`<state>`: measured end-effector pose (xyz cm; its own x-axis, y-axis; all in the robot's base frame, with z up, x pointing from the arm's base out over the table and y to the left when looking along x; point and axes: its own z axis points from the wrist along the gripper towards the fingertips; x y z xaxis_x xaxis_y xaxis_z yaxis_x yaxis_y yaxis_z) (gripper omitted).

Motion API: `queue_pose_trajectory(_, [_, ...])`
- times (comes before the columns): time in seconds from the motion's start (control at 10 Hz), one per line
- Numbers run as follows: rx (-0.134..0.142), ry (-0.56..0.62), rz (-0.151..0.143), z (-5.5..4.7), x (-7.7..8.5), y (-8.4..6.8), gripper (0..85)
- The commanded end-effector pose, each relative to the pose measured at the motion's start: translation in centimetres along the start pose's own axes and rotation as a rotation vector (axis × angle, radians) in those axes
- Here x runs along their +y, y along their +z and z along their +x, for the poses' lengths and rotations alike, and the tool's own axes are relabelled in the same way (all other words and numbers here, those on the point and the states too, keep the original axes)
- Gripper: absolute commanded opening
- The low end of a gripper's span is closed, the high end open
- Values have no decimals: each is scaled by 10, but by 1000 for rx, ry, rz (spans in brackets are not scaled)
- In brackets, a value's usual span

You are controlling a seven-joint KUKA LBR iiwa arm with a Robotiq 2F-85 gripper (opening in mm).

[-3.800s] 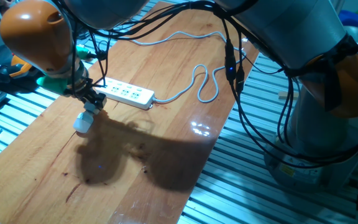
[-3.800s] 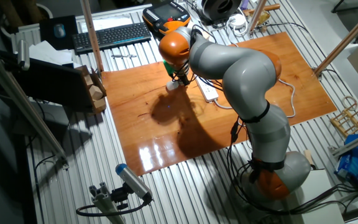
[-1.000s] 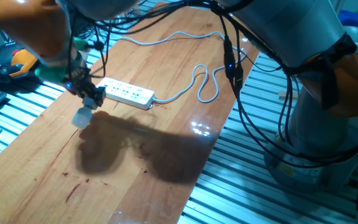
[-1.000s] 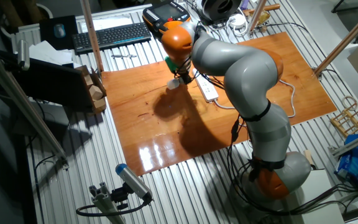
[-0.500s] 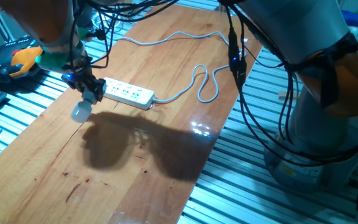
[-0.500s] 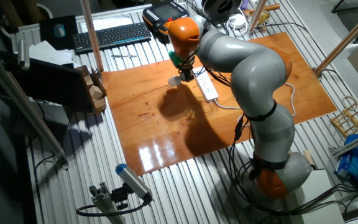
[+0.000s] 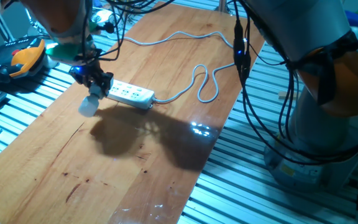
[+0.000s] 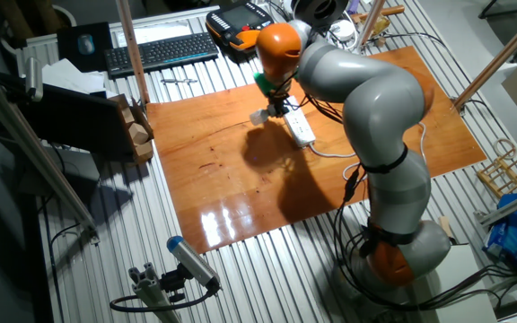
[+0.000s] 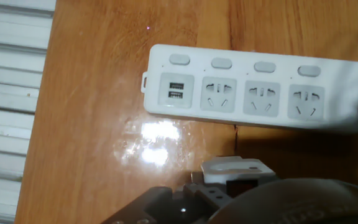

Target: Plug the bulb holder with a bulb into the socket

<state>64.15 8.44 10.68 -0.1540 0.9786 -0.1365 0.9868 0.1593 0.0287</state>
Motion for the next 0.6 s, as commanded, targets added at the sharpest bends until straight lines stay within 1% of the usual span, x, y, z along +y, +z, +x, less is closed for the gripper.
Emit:
queue_pose_trajectory(0.0, [0,16,-2,-3,-1,-1,0])
queue_pose_trajectory(0.2, [8,55,-6,-8,-6,-3,0])
queue_pose_trajectory(0.5, [-3,111,-6,-16,-11,-1,0])
